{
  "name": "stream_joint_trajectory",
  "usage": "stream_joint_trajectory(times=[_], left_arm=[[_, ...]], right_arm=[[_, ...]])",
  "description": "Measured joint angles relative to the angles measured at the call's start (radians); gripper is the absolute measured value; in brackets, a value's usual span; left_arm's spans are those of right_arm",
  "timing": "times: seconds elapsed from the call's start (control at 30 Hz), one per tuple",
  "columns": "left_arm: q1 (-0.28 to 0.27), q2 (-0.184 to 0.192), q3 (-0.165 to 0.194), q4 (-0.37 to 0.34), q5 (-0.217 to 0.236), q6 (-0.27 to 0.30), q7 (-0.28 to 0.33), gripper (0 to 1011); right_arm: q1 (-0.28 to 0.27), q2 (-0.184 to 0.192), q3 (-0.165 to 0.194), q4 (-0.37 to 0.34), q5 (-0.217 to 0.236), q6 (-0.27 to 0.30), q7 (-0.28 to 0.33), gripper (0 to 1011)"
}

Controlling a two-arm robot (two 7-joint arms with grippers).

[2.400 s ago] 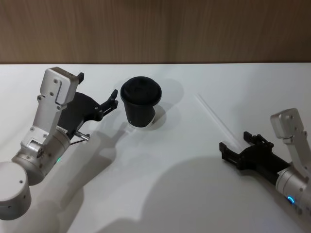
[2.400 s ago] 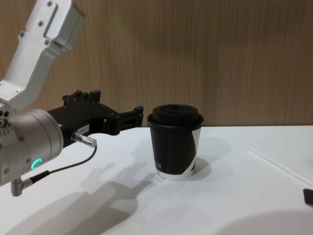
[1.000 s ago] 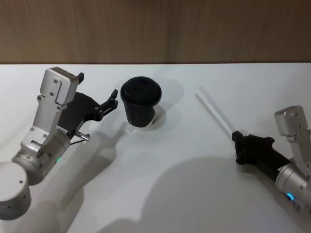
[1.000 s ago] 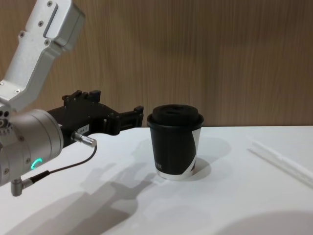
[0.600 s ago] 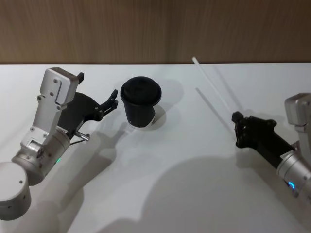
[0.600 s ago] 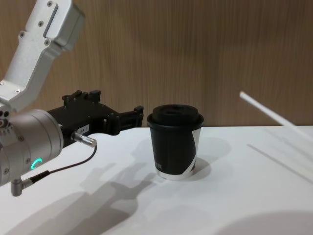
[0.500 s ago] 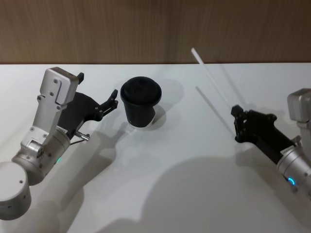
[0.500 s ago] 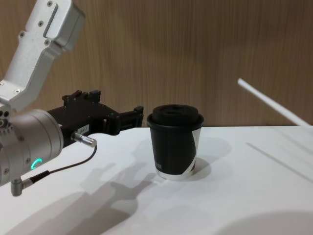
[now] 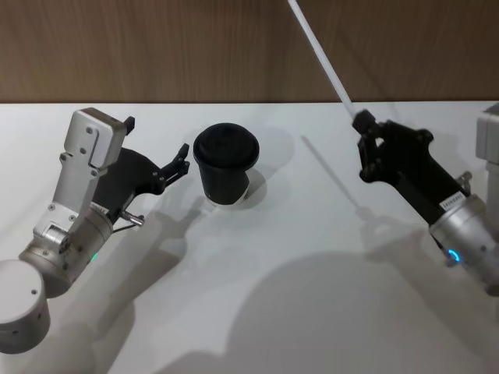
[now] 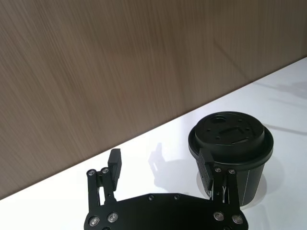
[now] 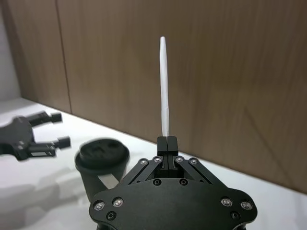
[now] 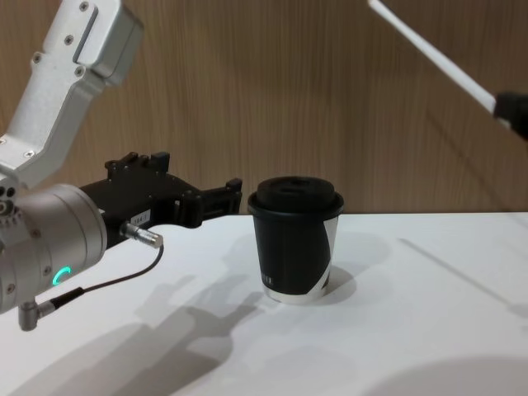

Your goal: Pick up the straw with one hand, pass it to the other hand, and insert it into the cup.

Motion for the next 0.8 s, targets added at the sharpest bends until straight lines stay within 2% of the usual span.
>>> stream_joint_trajectory(times=[0.3, 0.43, 0.8], left_arm=[[0.000, 0.000, 0.000, 0.000, 0.000, 0.000, 0.000, 1003], [0.000, 0.000, 0.000, 0.000, 0.000, 0.000, 0.000, 1003], [0.000, 0.000, 0.000, 0.000, 0.000, 0.000, 0.000, 1002]], right_arm=[[0.071, -0.028, -0.055, 0.009, 0.018, -0.083, 0.062, 1], [0.115, -0.038, -0.090, 0.028, 0.023, -0.118, 0.104, 1], [0.216, -0.062, -0.173, 0.088, 0.005, -0.157, 0.166, 1]])
